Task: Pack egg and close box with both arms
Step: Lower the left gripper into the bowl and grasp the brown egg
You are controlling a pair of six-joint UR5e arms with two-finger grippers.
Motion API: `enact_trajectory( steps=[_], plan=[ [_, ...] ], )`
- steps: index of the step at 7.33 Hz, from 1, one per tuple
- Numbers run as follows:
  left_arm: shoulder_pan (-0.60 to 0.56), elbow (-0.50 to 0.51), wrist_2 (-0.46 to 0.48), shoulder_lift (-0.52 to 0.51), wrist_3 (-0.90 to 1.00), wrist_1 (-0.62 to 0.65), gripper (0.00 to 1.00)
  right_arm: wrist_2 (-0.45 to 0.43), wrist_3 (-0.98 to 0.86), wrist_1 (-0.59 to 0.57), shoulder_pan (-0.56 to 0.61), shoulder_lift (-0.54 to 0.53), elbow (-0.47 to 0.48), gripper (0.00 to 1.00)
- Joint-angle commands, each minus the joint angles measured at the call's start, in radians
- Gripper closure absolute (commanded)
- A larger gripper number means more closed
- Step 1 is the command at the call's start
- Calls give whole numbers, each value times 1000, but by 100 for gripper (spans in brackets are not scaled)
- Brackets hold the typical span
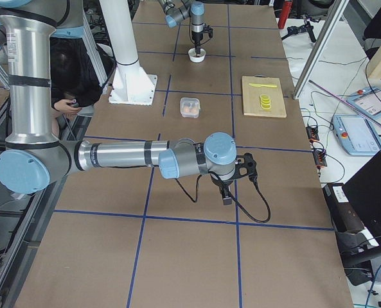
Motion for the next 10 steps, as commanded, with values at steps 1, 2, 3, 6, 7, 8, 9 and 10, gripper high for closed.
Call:
enact_trajectory(
  steps=[1,2,3,6,7,8,9,10],
  plan=[
    [9,5,0,0,-1,0,17,0,-1,0,0,0,0,0],
    [9,8,2,0,-1,0,19,0,0,0,0,0,2,0],
    [11,8,2,0,0,0,22,0,0,0,0,0,5,0],
    [14,9,0,0,0,0,28,0,0,0,0,0,6,0],
    [14,12,2,0,0,0,32,0,0,0,0,0,6,0],
    [14,12,2,0,0,0,38,0,0,0,0,0,6,0],
    [14,12,2,0,-1,0,48,0,0,0,0,0,6,0],
    [14,5,2,0,-4,2,66,0,-1,0,0,-2,6,0]
  ],
)
